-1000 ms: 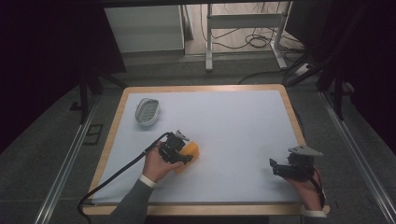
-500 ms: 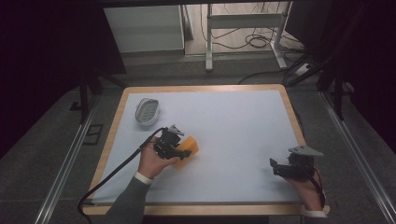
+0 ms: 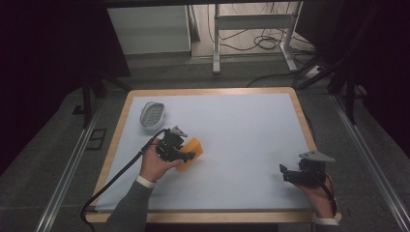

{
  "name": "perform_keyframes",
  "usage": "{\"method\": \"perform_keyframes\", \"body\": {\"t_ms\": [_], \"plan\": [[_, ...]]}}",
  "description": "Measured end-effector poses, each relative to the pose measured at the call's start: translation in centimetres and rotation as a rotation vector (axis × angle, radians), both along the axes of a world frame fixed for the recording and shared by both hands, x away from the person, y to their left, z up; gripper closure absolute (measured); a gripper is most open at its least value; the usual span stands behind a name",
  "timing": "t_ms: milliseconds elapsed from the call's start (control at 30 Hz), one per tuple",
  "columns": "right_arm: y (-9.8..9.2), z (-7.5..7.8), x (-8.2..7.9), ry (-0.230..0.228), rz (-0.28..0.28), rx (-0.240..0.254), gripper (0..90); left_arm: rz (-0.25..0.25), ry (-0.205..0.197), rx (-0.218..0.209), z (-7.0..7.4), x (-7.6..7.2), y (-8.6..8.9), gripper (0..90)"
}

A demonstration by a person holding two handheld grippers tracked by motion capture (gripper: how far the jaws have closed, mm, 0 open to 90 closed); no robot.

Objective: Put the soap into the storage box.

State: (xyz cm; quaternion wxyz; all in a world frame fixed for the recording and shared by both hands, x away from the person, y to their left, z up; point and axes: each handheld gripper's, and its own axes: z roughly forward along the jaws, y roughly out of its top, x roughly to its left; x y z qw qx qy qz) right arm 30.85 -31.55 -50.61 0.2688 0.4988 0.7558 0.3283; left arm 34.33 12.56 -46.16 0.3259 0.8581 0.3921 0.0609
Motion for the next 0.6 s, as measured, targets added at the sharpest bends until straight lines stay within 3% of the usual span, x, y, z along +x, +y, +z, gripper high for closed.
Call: {"method": "perform_keyframes", "body": {"t_ms": [600], "plan": [[-0.3,0.1,-0.1,-0.002,-0.009,0.006,6.9,0.035,-0.008,-0.013,0.6,1.4,1.6,61.3]]}}
